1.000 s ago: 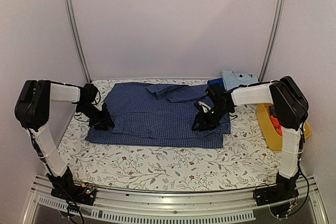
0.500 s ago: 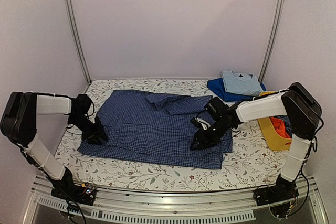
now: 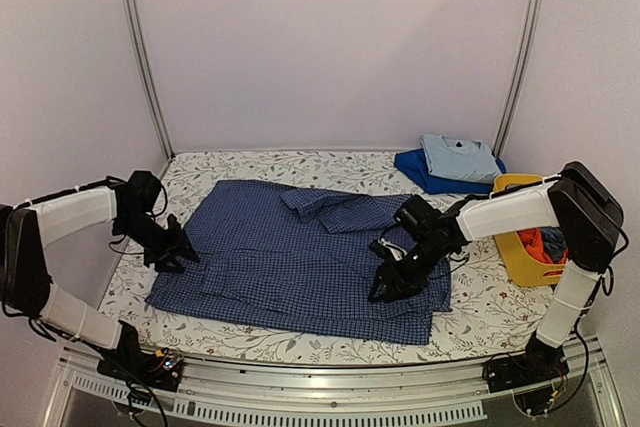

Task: Fold and stack the mixed laundry pile
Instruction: Move the 1/3-folded T-shirt to the center of the board.

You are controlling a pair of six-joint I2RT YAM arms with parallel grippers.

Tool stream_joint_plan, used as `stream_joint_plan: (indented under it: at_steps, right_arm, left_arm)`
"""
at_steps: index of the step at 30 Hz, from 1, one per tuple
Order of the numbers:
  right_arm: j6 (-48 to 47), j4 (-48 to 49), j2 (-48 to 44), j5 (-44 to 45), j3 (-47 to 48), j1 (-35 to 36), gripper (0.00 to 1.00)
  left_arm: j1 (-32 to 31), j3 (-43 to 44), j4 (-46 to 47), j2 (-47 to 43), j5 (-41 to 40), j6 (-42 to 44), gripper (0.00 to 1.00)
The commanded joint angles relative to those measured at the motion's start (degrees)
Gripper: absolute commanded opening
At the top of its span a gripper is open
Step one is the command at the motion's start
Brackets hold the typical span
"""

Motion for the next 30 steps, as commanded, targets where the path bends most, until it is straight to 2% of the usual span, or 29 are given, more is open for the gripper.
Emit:
stream_joint_plan:
  at_steps: [1,7,14,22,30]
  right_arm:
    - [-1.9,-8.1,-0.9,7.4,1.1,-3.1,0.52]
    - [-1.5,-8.0,-4.1,5.1,3.7,-7.6,0.55]
    - [-2.9,-6.4,-0.9,4.4,7.2,-8.5,0.56]
    - [-2.9,-5.7,4.4,4.6,3.0,-8.5,0.55]
    - [-2.9,-7.8,1.9,4.4,-2.5,-8.9,0.55]
  left_arm:
    - [0.9,8.9,-1.0,2.5,-6.1,0.2,0.49]
    - [3.3,15.6,4.3,12.5,-1.7,-0.3,0.47]
    - [2.6,9.3,8.5,17.0,1.7,0.3,0.44]
    - [2.4,-3.9,7.7,12.1,3.5,-3.8,0.37]
    - [-0.1,-13.7,3.7,-1.8,3.4,-10.9,0.34]
